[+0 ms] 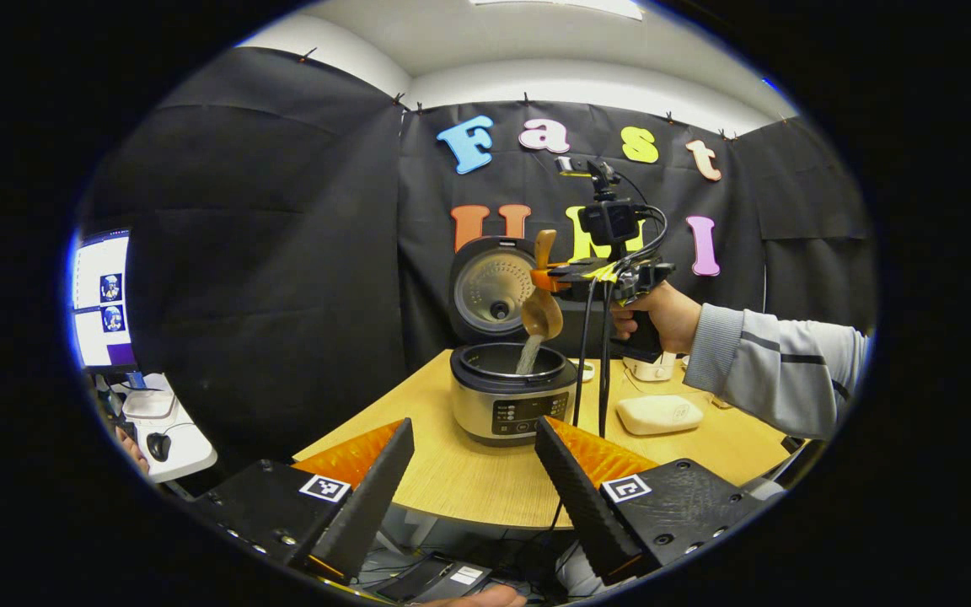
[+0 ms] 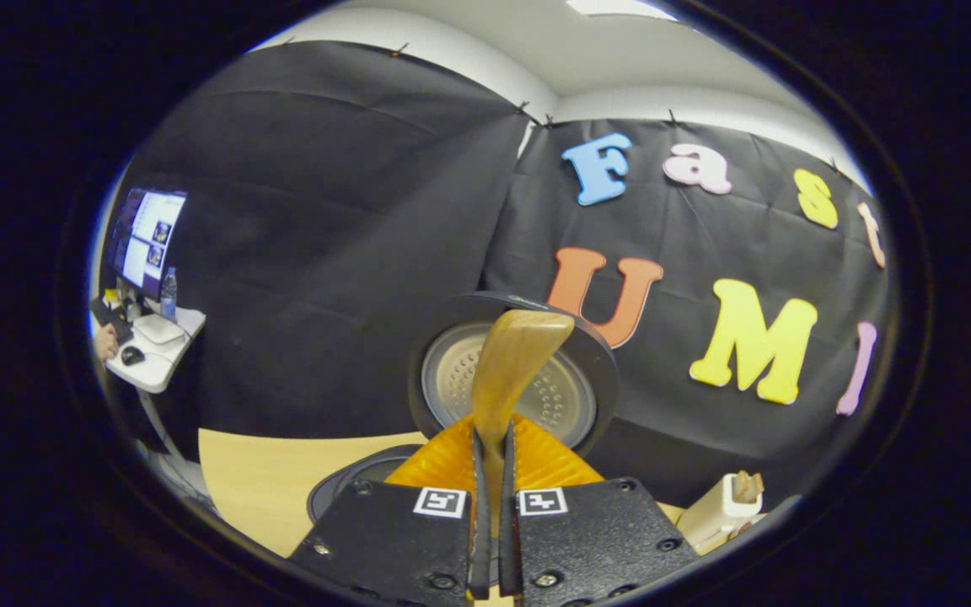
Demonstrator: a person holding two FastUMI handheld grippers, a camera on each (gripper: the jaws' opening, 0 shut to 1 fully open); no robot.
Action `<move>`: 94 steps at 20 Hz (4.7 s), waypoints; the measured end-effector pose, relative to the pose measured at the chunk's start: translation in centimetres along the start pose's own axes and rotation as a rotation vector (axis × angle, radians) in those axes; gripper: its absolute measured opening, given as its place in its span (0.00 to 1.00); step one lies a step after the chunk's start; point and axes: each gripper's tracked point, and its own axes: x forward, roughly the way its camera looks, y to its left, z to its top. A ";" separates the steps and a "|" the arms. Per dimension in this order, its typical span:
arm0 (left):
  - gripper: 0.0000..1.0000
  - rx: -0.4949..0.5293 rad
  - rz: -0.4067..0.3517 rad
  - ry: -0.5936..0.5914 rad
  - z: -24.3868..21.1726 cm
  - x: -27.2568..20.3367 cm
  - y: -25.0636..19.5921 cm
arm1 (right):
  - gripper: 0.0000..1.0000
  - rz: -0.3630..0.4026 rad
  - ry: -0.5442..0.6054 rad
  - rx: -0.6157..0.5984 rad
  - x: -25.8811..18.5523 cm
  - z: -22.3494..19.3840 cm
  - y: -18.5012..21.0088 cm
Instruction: Close the left gripper, press the button to open the rice cooker; take a wooden spoon from the chopstick holder with the right hand, scoop a spoonful of rice and pour it into the rice cooker, then put the wooden spoon back into the chopstick holder.
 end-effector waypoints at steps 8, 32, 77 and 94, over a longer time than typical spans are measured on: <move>0.93 -0.016 -0.011 -0.001 0.3 0.1 -0.5 | 0.09 -0.092 0.012 0.081 -2.0 -1.1 -5.3; 0.93 0.016 -0.134 -0.073 5.9 3.7 -12.1 | 0.10 -0.555 0.028 0.189 -26.5 -9.7 -38.4; 0.93 0.005 -0.010 -0.098 18.4 24.9 -9.1 | 0.95 -0.702 0.176 0.496 -35.7 -22.1 -37.5; 0.93 -0.078 0.072 -0.210 27.2 36.5 -4.0 | 0.95 -0.530 0.182 0.370 -37.9 -16.0 -28.5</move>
